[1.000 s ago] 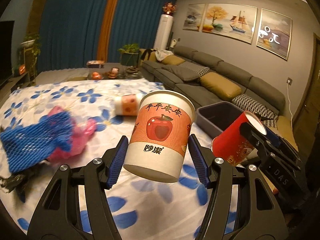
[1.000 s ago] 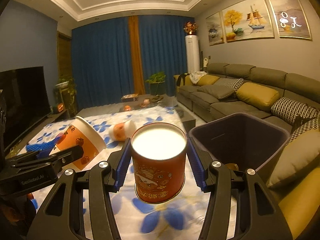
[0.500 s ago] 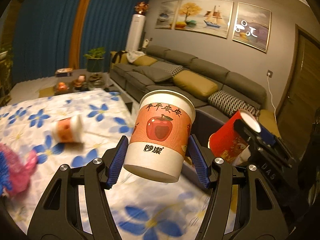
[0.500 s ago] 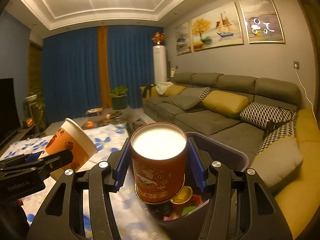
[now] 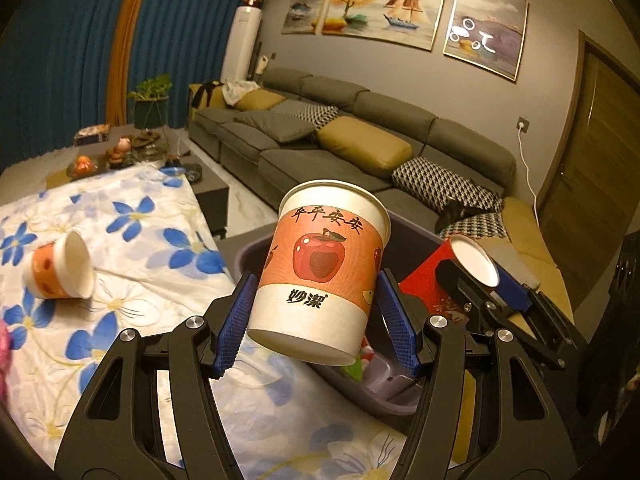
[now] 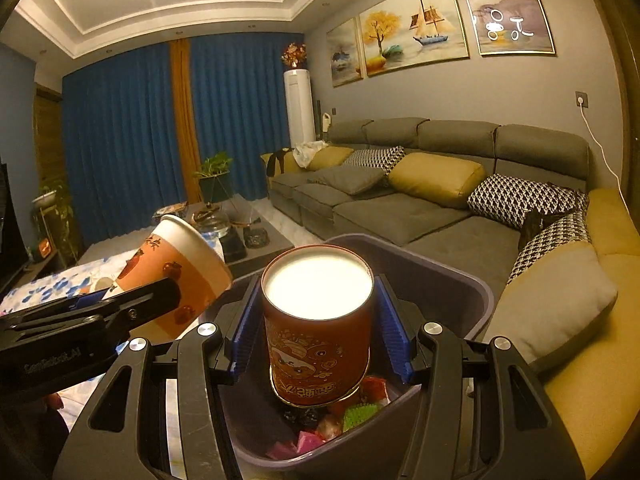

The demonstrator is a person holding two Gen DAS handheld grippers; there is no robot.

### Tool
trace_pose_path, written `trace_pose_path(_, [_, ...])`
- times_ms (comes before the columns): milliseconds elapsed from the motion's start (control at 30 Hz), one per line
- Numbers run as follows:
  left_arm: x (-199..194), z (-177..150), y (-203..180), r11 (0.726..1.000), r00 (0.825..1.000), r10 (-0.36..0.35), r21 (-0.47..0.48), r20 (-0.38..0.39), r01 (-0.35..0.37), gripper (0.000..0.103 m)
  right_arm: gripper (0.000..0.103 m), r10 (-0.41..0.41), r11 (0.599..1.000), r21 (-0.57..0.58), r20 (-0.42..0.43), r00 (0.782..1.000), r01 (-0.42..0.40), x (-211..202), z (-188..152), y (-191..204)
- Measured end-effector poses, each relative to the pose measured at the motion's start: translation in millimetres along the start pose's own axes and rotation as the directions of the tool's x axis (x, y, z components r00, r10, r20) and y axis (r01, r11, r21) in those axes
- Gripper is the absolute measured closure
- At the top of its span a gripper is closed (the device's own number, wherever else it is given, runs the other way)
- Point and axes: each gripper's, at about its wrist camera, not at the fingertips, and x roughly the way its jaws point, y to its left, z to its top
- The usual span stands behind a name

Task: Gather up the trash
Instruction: 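Carry the tin and apple-print cup over the grey bin and open both tools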

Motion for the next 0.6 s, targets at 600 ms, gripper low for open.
trace_pose_path(600, [44.3, 1.0, 1.5, 0.995, 0.995, -0.065, -0.083, -0.075, 0.059, 0.042, 0.041, -0.022, 1.000, 0.002, -0.054, 0.998, 0.022, 20.9, -14.7, -6.7])
